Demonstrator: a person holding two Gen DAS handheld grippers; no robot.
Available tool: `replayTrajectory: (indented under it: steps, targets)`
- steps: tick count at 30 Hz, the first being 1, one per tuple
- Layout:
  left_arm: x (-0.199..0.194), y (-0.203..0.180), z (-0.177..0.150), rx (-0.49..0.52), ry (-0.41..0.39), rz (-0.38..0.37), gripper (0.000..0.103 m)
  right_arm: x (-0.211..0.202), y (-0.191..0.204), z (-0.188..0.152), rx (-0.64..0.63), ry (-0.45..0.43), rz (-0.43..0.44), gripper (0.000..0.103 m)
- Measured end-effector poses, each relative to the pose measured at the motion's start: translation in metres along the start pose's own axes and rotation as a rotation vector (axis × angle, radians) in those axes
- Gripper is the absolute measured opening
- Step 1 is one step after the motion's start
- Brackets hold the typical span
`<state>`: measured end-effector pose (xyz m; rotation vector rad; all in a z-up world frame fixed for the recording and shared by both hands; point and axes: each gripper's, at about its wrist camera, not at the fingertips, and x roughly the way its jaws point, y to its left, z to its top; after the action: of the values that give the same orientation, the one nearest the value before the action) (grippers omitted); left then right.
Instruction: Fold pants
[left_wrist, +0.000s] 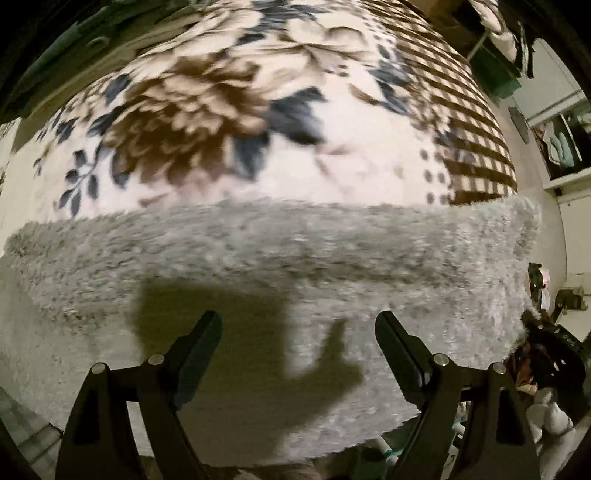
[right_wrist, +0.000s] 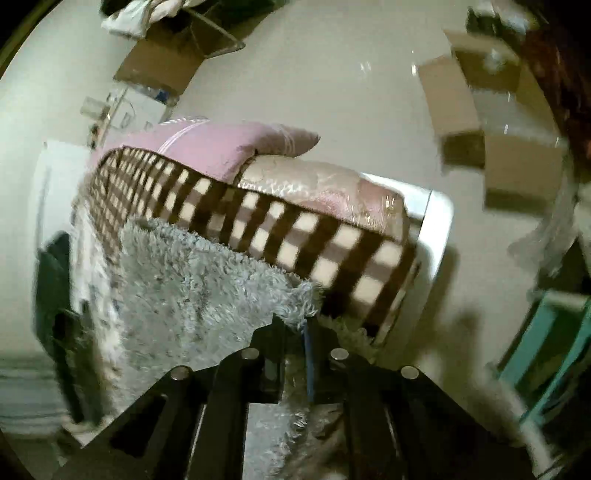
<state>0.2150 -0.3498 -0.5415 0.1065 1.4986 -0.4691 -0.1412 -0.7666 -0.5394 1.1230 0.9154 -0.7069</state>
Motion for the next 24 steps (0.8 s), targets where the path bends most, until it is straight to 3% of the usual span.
replayTrajectory:
  steps: [3, 8, 10, 11, 12, 14, 17, 20, 22, 23, 24]
  targets:
    - [0.006, -0.010, 0.001, 0.010, 0.014, -0.003, 0.085, -0.023, -0.005, -0.001, 0.009, -0.021, -0.004, 0.008]
    - [0.014, -0.015, 0.020, -0.037, 0.015, -0.021, 0.085, -0.013, -0.032, -0.018, 0.098, 0.093, -0.001, 0.012]
    - [0.015, -0.015, 0.030, -0.049, 0.005, -0.030, 0.085, -0.009, -0.042, -0.021, 0.139, 0.104, 0.066, 0.034]
    - [0.016, -0.016, 0.036, -0.047, 0.001, -0.031, 0.085, -0.006, -0.038, -0.026, 0.143, 0.096, 0.091, 0.060]
    - [0.018, -0.018, 0.041, -0.044, 0.003, -0.034, 0.085, -0.001, -0.031, -0.032, 0.149, 0.090, 0.129, 0.072]
    - [0.025, -0.017, 0.054, -0.044, 0.022, -0.024, 0.085, 0.001, -0.035, -0.043, 0.150, 0.123, 0.199, 0.072]
    - [0.040, -0.013, 0.077, -0.058, 0.074, -0.010, 0.085, 0.023, -0.027, -0.053, 0.116, 0.177, 0.229, 0.072]
    - [0.047, -0.011, 0.082, -0.063, 0.090, 0.002, 0.085, 0.041, -0.016, -0.052, 0.085, 0.154, 0.262, 0.072]
    - [0.049, -0.015, 0.084, -0.059, 0.095, -0.001, 0.085, 0.045, -0.012, -0.050, 0.092, 0.112, 0.279, 0.058]
    - [0.050, -0.018, 0.085, -0.058, 0.100, -0.007, 0.085, 0.044, -0.009, -0.048, 0.095, 0.075, 0.288, 0.042]
    - [0.048, -0.019, 0.084, -0.056, 0.100, -0.017, 0.085, 0.043, -0.006, -0.047, 0.095, 0.055, 0.299, 0.037]
